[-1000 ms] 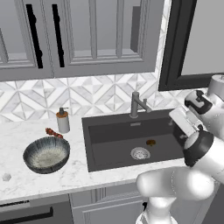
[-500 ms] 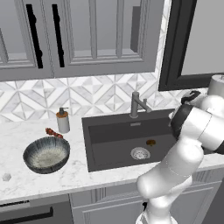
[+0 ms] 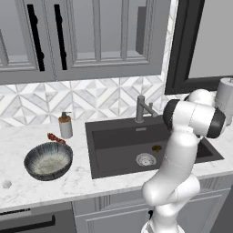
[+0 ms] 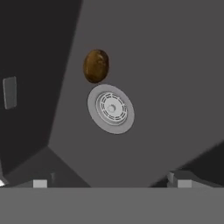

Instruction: Pick the mushroom from the sink and place it in the bowl. Then pick the bowl and place it in the microwave. Then close the microwave door and press the start button.

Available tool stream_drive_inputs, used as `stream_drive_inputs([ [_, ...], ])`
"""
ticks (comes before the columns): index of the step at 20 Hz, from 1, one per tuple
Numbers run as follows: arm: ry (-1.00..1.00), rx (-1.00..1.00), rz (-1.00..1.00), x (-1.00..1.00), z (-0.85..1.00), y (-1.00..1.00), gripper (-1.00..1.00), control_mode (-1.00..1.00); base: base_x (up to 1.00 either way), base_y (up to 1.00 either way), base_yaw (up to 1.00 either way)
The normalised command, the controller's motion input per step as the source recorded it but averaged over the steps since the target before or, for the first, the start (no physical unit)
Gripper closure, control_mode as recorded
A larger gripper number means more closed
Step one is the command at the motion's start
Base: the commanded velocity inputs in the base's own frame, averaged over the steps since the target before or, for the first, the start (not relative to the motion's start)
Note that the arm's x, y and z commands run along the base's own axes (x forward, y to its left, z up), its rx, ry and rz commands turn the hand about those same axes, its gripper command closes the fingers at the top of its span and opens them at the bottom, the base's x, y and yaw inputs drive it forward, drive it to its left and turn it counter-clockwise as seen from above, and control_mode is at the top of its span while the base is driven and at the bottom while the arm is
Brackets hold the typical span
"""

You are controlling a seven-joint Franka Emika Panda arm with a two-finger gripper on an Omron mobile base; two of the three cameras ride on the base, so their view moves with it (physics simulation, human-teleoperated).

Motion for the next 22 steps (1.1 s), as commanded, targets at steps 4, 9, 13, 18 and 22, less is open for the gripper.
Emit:
stream_drive_inputs([
  [4,-0.03,0.02,0.00,0.18,-0.41,0.00,-1.00,-1.00,0.00,0.00,0.00],
  [9,-0.03,0.00,0.00,0.20,-0.39,0.00,-1.00,-1.00,0.00,0.00,0.00],
  [13,0.00,0.00,0.00,0.32,-0.20,0.00,-1.00,-1.00,0.00,0.00,0.00],
  [18,0.00,0.00,0.00,0.19,-0.34,0.00,-1.00,-1.00,0.00,0.00,0.00],
  [22,0.00,0.00,0.00,0.20,-0.45,0.02,-1.00,-1.00,0.00,0.00,0.00],
])
